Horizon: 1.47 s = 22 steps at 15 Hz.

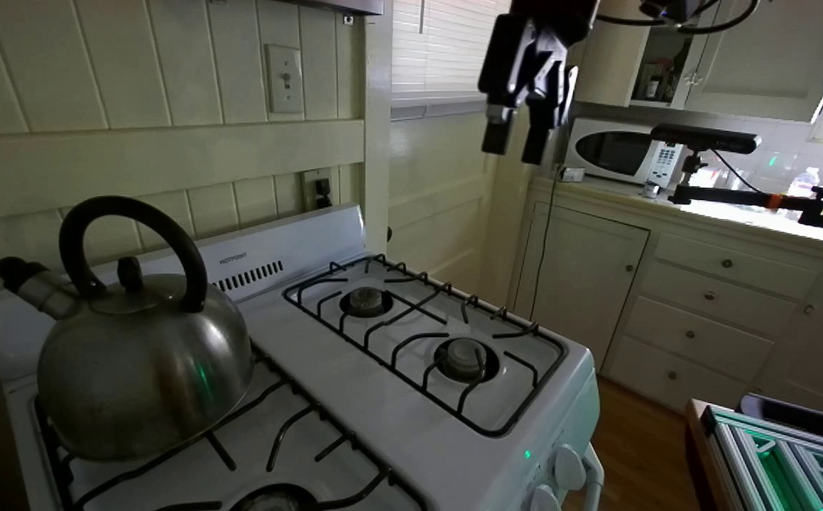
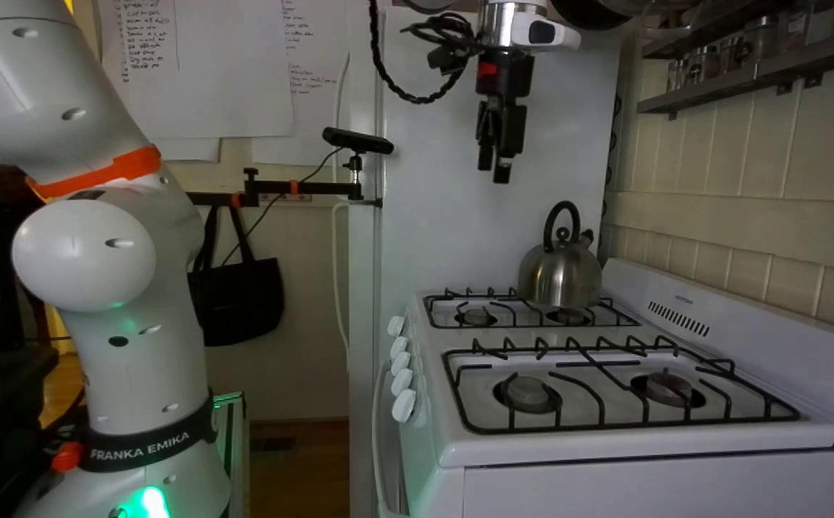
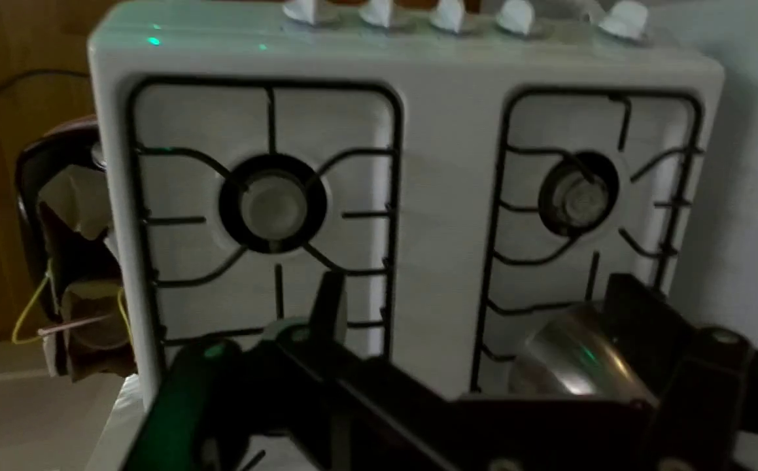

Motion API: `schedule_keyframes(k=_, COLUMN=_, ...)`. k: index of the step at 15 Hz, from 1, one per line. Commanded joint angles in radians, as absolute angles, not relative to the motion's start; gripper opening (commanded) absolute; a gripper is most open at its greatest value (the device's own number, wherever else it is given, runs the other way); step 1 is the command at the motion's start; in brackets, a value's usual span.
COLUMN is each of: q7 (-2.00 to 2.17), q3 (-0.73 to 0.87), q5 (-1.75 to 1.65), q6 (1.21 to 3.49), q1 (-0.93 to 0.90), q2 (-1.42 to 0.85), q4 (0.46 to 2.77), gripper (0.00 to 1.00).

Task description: Push the switch above the stove downwards.

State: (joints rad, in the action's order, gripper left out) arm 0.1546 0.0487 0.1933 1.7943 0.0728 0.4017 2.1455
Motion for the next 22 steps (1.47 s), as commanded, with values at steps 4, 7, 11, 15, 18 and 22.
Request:
schedule_keyframes(k=4, q7=0.197, q3=0.046, q5=0.249, q6=1.937, q1=0.071, q2=0.355, q4=2.141, gripper=1.00)
schedule_keyframes(k=7, q7=0.202, q3=0.046, q5=0.252, q6=1.938, q1=0.071, q2=0.353, q4=2.134, gripper=1.00)
schedule_keyframes(k=11, q7=0.207, q3=0.046, q5=0.252, q6=1.938, q1=0.071, q2=0.353, q4=2.130, gripper=1.00)
schedule_keyframes(k=15, q7=0.342, q3=0.037, q5=0.256, q6=2.016, q1=0.100, q2=0.323, q4=2.128, gripper=1.00)
schedule_keyframes(k=18, q7=0.441, q3=0.041, q5=0.284, q6=2.134, q1=0.112, q2=0.285, q4=2.122, gripper=1.00)
schedule_keyframes(k=22, q7=0.553, q3=0.032, q5=0.281, q6=2.360, q1=0.117, q2=0.229, q4=2.116, gripper=1.00)
